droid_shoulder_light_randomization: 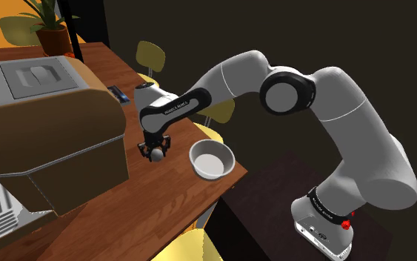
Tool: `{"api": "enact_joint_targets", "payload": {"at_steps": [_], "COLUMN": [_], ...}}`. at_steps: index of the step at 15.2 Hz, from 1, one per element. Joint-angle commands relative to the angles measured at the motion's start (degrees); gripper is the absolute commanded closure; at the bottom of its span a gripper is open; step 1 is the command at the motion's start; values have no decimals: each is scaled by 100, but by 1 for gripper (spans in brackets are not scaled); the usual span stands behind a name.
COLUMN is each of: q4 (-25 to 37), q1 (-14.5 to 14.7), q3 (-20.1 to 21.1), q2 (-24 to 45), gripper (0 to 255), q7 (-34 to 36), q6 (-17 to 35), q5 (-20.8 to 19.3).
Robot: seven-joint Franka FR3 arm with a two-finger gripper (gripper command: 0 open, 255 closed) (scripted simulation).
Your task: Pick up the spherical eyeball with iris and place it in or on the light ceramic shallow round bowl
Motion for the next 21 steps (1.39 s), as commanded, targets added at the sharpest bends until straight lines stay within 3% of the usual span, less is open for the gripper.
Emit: {"api": "enact_joint_targets", "payload": {"at_steps": [1,21], "q4": [-35,-387], "q1": [-10,-125], "q3": [12,152], "q2": [-102,-1218], "gripper": [255,255], "q7": [1,10], "q6": [-68,-832], "q5": [10,141]}}
